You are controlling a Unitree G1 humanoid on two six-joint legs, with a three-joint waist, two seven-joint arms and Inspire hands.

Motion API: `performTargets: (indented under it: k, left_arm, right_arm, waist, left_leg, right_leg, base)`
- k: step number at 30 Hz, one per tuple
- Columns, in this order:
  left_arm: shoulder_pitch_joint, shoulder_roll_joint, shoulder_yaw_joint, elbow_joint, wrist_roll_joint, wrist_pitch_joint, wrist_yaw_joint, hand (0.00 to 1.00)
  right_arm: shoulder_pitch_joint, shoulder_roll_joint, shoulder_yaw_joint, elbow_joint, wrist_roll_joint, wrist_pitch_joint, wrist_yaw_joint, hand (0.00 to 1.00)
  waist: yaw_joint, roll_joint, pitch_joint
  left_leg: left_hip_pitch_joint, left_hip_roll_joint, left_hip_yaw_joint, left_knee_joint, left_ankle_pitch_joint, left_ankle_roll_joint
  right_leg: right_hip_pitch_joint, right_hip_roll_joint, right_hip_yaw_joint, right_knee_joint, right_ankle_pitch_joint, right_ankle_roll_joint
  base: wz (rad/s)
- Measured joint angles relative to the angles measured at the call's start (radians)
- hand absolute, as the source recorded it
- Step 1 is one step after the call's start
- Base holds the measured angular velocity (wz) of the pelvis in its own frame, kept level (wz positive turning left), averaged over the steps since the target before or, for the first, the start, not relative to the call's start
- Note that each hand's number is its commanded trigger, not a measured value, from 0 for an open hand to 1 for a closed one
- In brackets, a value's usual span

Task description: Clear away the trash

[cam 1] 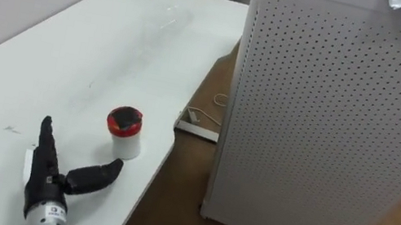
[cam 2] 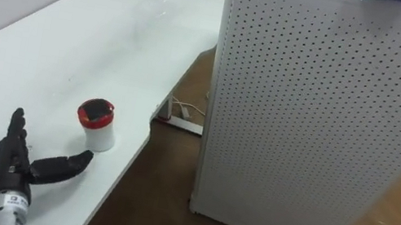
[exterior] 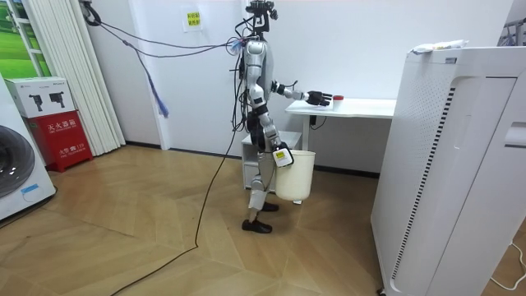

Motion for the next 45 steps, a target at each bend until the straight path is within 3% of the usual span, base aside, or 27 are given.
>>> performTargets:
  k: [3,11,16,24,30,38,45]
  left_arm:
    - [-0.065,0.012,0.031,0.022,-0.078,0.030,-0.005,0.00]
    - [-0.179,0.045,0.062,0.126,-0.137,0.035,0.016,0.00]
    - [-0.283,0.086,0.060,0.246,-0.193,0.040,0.025,0.00]
    - [-0.315,0.105,0.062,0.268,-0.193,0.039,0.025,0.00]
    - [-0.387,0.103,0.051,0.328,-0.181,0.036,0.040,0.00]
    - [-0.389,0.108,0.050,0.329,-0.134,0.031,0.065,0.00]
    - [-0.390,0.109,0.050,0.330,-0.134,0.003,0.076,0.00]
  right_arm:
    - [0.000,0.000,-0.001,-0.007,0.001,0.005,0.000,1.00]
    - [-0.011,-0.001,0.000,-0.013,0.011,0.006,-0.008,1.00]
    - [-0.033,-0.010,0.031,-0.008,0.046,0.008,-0.023,1.00]
    - [-0.041,-0.014,0.078,0.005,0.115,0.007,-0.053,1.00]
    - [-0.067,-0.018,0.107,0.005,0.110,0.013,-0.053,1.00]
    - [-0.094,-0.022,0.152,0.005,0.114,0.019,-0.052,1.00]
    - [-0.102,-0.022,0.175,0.002,0.114,0.013,-0.052,1.00]
  waist:
    - [-0.004,0.000,0.0000]
    - [-0.038,0.007,0.0035]
    - [-0.044,0.026,0.0135]
    - [-0.064,0.030,0.0187]
    - [-0.066,0.031,0.0231]
    - [-0.088,0.026,0.0265]
    - [-0.098,0.019,0.0336]
  left_leg:
    - [-0.007,0.004,0.010,-0.001,0.000,0.000]
    - [-0.031,0.009,0.030,-0.002,0.000,0.000]
    - [-0.056,0.024,0.062,0.005,-0.001,0.001]
    - [-0.092,0.028,0.069,0.020,-0.001,0.001]
    - [-0.131,0.030,0.079,0.030,0.002,0.005]
    - [-0.146,0.031,0.088,0.036,0.001,0.009]
    - [-0.148,0.031,0.089,0.036,0.001,0.010]
  right_leg:
    - [-0.012,-0.001,0.012,0.000,0.002,-0.001]
    - [-0.050,0.004,0.033,0.018,0.008,-0.001]
    - [-0.086,0.009,0.070,0.032,0.021,-0.004]
    - [-0.127,0.012,0.071,0.037,0.027,-0.004]
    - [-0.166,0.015,0.090,0.051,0.032,-0.001]
    - [-0.180,0.015,0.096,0.053,0.037,0.003]
    - [-0.181,0.014,0.096,0.053,0.037,0.003]
  base:
    - [-0.12]
    - [-0.09]
    - [-0.21]
    - [-0.02]
    - [-0.03]
    - [-0.03]
    - [0.00]
